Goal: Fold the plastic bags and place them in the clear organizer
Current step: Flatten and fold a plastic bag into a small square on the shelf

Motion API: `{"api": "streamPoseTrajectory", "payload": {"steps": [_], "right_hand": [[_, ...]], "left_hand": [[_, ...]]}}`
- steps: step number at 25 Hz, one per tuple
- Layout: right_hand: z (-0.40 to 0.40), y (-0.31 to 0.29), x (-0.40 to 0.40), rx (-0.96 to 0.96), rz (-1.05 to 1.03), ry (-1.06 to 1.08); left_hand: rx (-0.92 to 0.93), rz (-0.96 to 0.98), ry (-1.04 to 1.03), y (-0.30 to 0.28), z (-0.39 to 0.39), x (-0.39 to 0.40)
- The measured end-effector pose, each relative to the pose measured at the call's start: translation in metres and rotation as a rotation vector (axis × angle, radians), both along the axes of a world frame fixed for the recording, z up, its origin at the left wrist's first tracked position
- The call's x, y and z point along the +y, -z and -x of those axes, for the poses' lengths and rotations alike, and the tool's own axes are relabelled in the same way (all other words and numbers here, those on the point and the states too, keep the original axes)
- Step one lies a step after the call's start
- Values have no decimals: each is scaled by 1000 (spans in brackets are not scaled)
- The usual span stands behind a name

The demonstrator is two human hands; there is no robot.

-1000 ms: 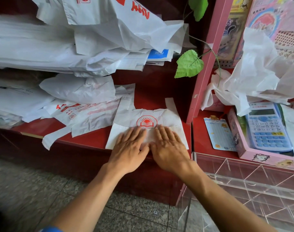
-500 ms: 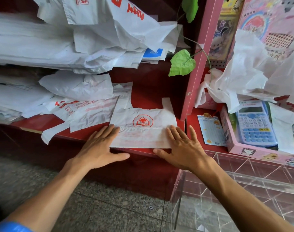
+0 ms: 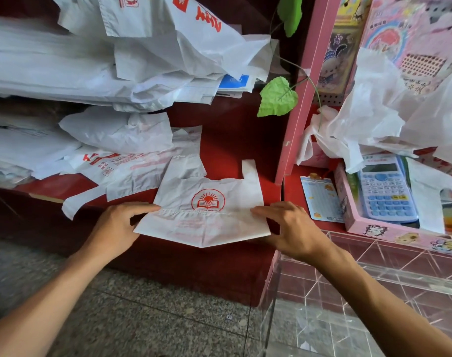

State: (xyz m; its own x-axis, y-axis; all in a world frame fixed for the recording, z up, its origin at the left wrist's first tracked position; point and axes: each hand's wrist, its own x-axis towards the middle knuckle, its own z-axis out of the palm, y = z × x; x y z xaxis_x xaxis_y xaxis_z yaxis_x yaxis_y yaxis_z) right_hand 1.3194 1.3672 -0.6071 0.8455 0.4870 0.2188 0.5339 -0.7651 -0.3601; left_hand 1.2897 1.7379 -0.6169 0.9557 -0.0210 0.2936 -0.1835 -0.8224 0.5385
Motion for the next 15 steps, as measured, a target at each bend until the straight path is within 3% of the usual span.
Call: {"api": "streamPoseTrajectory", "payload": {"steps": [4, 10, 15], "right_hand": [[-13, 5, 1, -98, -152, 48], [-27, 2, 10, 120, -392, 278], [-43, 3, 21, 280, -491, 470]], "left_hand": [[30, 124, -42, -6, 0, -2], [122, 433, -139, -12, -8, -8], [162, 550, -278, -8, -22, -19]]}}
